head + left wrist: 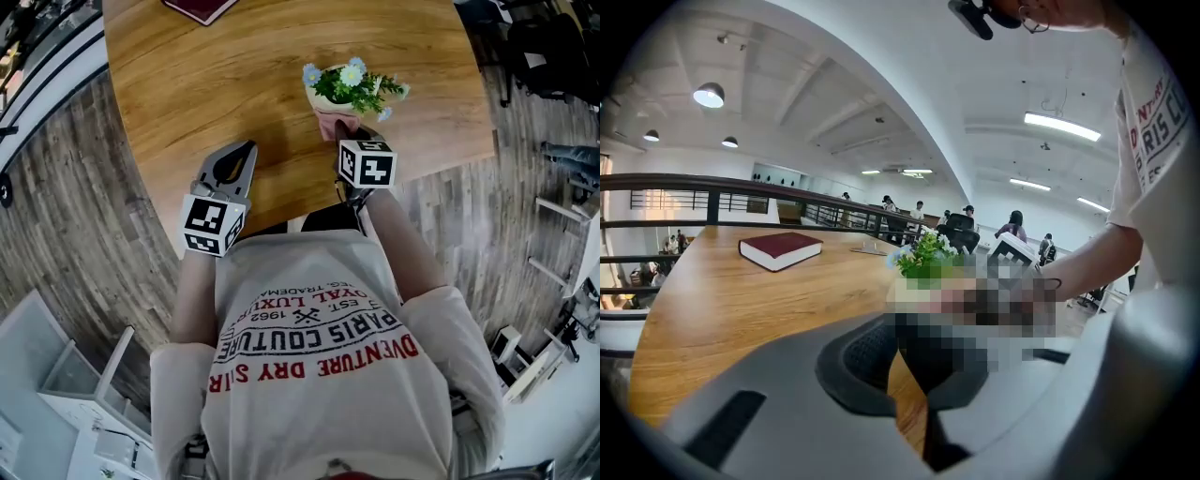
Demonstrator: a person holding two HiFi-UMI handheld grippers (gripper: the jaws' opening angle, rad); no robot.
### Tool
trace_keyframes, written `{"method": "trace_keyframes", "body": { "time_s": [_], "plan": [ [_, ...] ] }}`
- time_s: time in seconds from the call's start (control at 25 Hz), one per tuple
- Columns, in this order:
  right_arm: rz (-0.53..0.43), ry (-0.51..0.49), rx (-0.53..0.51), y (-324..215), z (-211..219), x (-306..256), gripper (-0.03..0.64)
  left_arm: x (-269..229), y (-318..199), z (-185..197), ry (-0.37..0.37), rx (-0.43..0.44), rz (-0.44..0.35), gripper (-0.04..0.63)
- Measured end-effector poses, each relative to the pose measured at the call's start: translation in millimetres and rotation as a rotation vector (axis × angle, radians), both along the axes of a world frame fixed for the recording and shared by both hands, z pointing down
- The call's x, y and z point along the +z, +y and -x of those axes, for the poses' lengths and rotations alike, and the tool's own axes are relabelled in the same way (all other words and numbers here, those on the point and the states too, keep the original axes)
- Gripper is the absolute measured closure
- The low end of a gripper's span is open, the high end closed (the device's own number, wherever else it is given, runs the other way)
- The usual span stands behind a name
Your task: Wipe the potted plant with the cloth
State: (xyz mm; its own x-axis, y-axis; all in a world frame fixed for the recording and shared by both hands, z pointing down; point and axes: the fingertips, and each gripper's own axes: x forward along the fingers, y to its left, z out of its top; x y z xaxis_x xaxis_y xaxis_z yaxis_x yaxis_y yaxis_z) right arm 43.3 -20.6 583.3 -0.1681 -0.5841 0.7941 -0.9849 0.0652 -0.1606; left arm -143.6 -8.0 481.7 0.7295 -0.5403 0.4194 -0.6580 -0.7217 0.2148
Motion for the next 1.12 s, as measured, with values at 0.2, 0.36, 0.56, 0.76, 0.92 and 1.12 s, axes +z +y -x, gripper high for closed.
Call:
{"method": "trace_keyframes", "body": {
  "time_s": [0.2,0.36,0.56,0.76,0.92,1.12],
  "plan": [
    [0.024,0.042,-0.067,11.4,-26.2,-0.8,0.581,5.3,-0.9,-29.9,0.019,0.029,0.014,0.577],
    [0.027,0.126,-0.143,16.6,-54.8,-1.2,0.581,9.3,-5.3,-64.1,0.040,0.060,-0.005,0.389],
    [0.033,0.159,-0.145,8.2,-91.1,-4.1,0.581,24.1,-16.3,-101.1,-0.018,0.117,-0.067,0.215],
    [0.038,0.173,-0.171,-2.7,-120.8,-2.6,0.581,38.1,-34.9,-132.6,-0.053,0.147,-0.106,0.146],
    [0.035,0.173,-0.191,-12.1,-130.9,0.7,0.581,47.6,-44.9,-147.3,-0.092,0.199,-0.141,0.119],
    [0.050,0.145,-0.193,-29.0,-141.8,7.4,0.581,58.4,-58.5,-161.8,-0.110,0.249,-0.137,0.104]
  ]
}}
